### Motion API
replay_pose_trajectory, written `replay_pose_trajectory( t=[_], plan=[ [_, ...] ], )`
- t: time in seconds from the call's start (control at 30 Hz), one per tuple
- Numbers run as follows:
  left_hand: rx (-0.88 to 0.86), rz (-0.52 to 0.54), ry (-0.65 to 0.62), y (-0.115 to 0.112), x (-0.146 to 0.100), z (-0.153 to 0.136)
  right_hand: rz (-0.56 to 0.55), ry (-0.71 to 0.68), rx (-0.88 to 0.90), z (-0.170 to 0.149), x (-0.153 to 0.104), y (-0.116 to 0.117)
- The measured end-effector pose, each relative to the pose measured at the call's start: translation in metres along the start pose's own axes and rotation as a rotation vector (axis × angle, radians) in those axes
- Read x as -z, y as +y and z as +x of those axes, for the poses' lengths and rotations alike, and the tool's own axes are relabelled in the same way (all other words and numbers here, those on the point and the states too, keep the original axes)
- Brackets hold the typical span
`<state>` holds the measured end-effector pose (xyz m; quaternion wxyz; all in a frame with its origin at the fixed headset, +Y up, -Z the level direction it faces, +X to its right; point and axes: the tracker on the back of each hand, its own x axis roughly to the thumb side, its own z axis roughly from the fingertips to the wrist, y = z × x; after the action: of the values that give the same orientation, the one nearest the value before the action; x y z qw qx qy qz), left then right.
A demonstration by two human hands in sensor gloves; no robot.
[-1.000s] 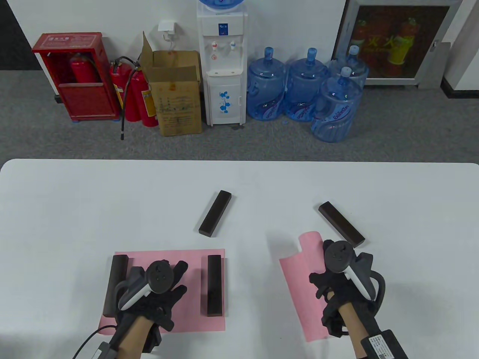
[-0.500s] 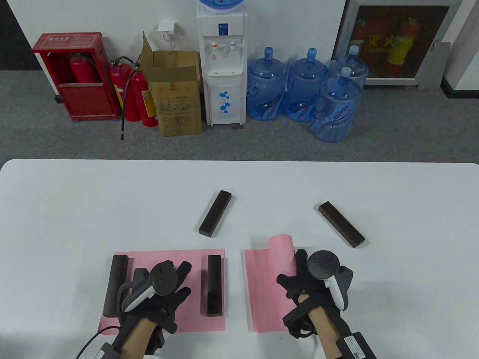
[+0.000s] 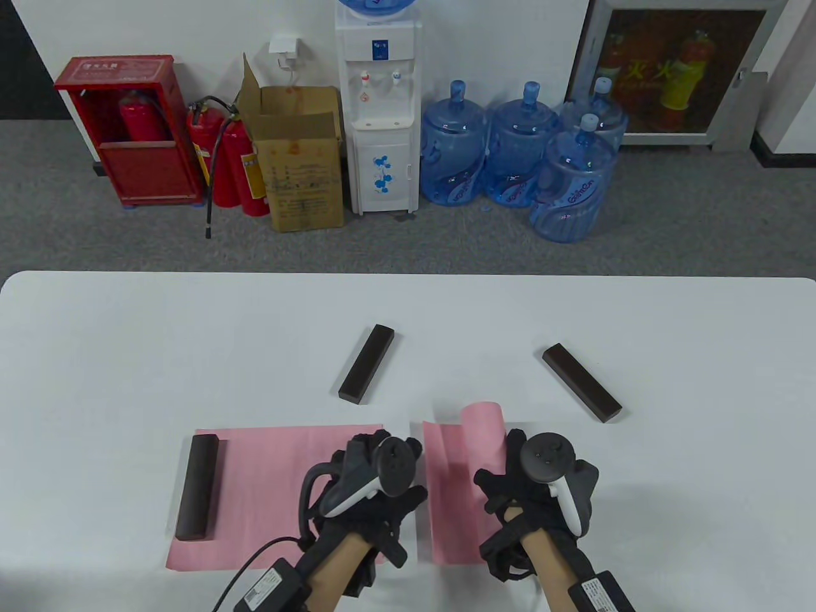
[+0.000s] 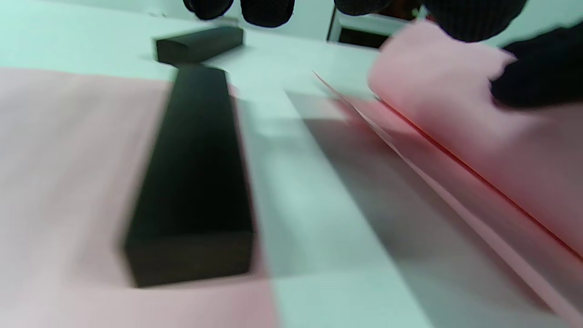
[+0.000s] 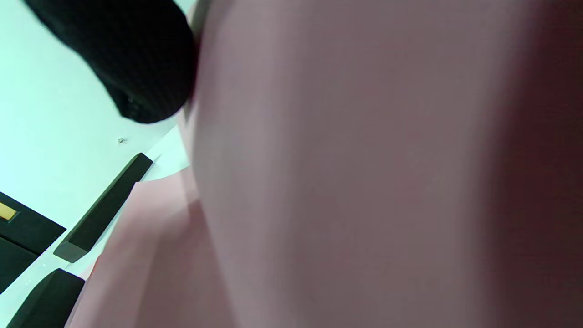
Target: Unroll papers and secure with paperweights
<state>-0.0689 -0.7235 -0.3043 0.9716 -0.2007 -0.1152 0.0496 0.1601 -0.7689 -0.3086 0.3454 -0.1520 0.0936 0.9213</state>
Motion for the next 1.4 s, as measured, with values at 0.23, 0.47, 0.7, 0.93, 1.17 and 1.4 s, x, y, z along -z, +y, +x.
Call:
replay_pose_trajectory(
  t=[0.23, 0.47, 0.7, 0.93, 1.17, 1.4],
  plan=[
    [0.188, -0.121, 0.042, -0.029, 0.026, 0.032, 0.007, 0.009, 0.017, -0.002, -0.002, 0.0],
    [0.268, -0.153, 0.018, -0.041, 0.032, 0.036, -0.064, -0.002, -0.21, 0.005, -0.013, 0.001],
    [0.255, -0.156, 0.019, -0.041, 0.031, 0.035, -0.177, -0.076, -0.459, 0.017, -0.02, 0.009],
    [0.243, -0.169, 0.018, -0.042, 0.031, 0.034, -0.175, -0.296, -0.695, 0.028, -0.024, 0.019],
    [0.236, -0.176, 0.013, -0.042, 0.031, 0.033, -0.084, -0.236, -0.793, 0.02, -0.012, 0.017],
    [0.231, -0.178, 0.01, -0.041, 0.032, 0.032, -0.056, -0.123, -0.879, 0.007, 0.002, 0.003]
  ],
)
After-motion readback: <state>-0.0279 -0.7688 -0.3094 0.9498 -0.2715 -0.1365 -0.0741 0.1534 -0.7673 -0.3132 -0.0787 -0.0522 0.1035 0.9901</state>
